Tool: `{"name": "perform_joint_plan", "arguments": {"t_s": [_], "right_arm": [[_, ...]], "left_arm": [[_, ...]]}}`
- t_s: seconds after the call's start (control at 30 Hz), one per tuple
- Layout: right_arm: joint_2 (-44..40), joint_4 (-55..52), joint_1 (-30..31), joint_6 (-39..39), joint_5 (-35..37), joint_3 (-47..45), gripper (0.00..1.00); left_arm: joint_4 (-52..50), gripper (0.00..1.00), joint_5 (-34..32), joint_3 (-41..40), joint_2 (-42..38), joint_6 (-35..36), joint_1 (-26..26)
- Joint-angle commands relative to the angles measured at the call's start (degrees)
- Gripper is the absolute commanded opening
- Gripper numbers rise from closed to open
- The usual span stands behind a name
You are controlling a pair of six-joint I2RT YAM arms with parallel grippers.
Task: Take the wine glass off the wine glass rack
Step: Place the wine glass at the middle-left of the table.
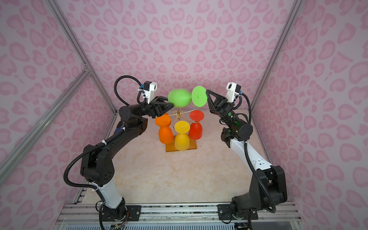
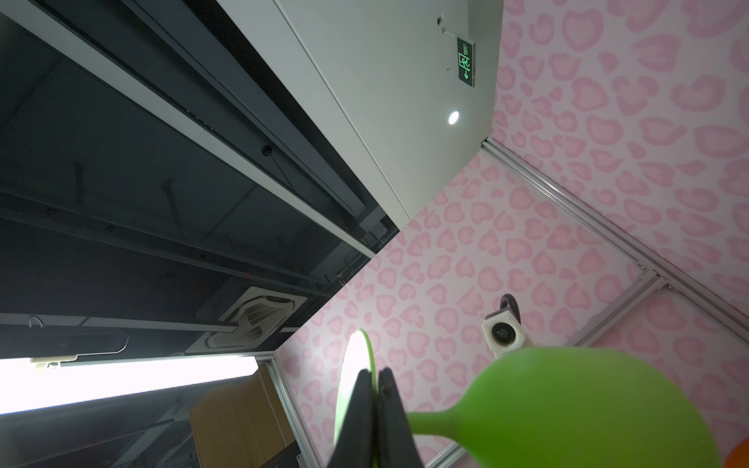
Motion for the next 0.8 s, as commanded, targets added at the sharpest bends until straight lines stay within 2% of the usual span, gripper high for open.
{"name": "perform_joint_plan", "arguments": {"t_s": [0.0,0.17,0.23,0.53,0.63,0.77], "right_arm": [[0.38,2.1,-0.18,-0.74,-0.38,-0.59,0.0],[0.48,2.03,-2.01,-0.89,-0.75,-2.0,0.0],[0.52,2.11,-3.02,-0.97,-0.93,-2.54,0.05],[0.05,0.68,-9.35,-1.5,-2.27,-4.72,0.4],[-1.34,-2.29,-11.84,-3.67,-3.27,-6.26,0.42],[-3.57,-7.3,-14.06,-7.47,-4.99,-8.09,0.42]], "left_arm": [[3.3,0.22,-0.14,-0.21,-1.25,-1.28,-0.04],[5.4,0.07,-1.1,-0.52,-2.18,-4.07,0.01],[5.37,0.03,-1.22,-0.82,-3.13,-4.16,0.01],[1.06,0.02,2.29,-0.22,-8.66,-1.97,-0.04],[-2.59,0.02,4.66,0.22,-11.23,0.76,-0.04],[-13.53,0.01,6.62,-0.02,-15.96,9.68,0.25]]}}
